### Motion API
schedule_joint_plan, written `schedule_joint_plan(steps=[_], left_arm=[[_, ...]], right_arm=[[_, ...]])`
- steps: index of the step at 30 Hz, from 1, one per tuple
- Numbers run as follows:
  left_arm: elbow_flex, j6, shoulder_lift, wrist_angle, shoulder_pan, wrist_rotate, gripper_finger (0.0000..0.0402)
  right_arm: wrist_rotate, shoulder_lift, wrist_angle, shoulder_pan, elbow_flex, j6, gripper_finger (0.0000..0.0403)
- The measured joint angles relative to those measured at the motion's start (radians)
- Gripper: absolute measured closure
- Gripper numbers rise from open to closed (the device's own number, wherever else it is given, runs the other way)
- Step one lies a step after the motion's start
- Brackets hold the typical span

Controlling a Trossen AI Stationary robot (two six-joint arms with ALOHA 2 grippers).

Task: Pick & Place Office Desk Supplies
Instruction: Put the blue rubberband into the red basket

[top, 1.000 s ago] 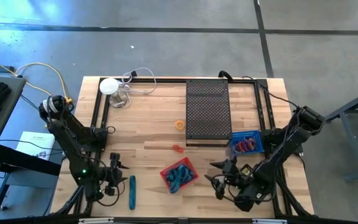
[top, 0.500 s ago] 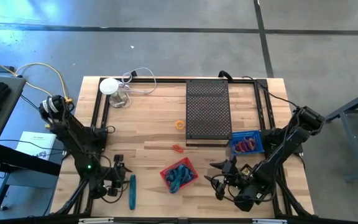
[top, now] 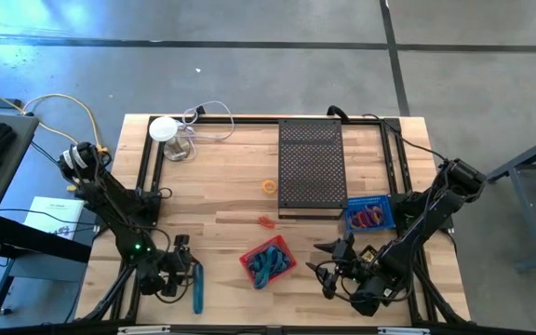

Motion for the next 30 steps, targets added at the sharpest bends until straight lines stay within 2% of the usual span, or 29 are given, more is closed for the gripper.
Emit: schedule_joint_plan(steps=[4, 7, 11, 16, 18, 21, 26, 30], left_arm=[[0.000, 0.002, 0.000, 0.007, 0.000, 0.000, 0.0209], [0.000, 0.001, 0.000, 0.008, 0.000, 0.000, 0.0232], [0.000, 0.001, 0.000, 0.007, 0.000, -0.001, 0.0285], [0.000, 0.010, 0.000, 0.012, 0.000, -0.022, 0.0379], [0.000, 0.044, 0.000, 0.052, 0.000, -0.053, 0.0392], [0.032, 0.209, 0.000, 0.151, 0.000, -0.106, 0.0396], [0.152, 0.645, 0.000, 0.343, 0.000, -0.228, 0.0398], [0.225, 0.986, 0.000, 0.545, 0.014, -0.241, 0.0398]], right_arm=[[0.000, 0.000, 0.000, 0.000, 0.000, 0.000, 0.0141], [0.000, 0.000, 0.000, 0.000, 0.000, 0.000, 0.0141], [0.000, 0.000, 0.000, 0.000, 0.000, 0.000, 0.0141], [0.000, 0.000, 0.000, 0.000, 0.000, 0.000, 0.0141], [0.000, 0.000, 0.000, 0.000, 0.000, 0.000, 0.0141], [0.000, 0.000, 0.000, 0.000, 0.000, 0.000, 0.0141], [0.002, 0.000, 0.000, 0.000, 0.000, 0.000, 0.0141], [0.004, 0.000, 0.000, 0.000, 0.000, 0.000, 0.0141]])
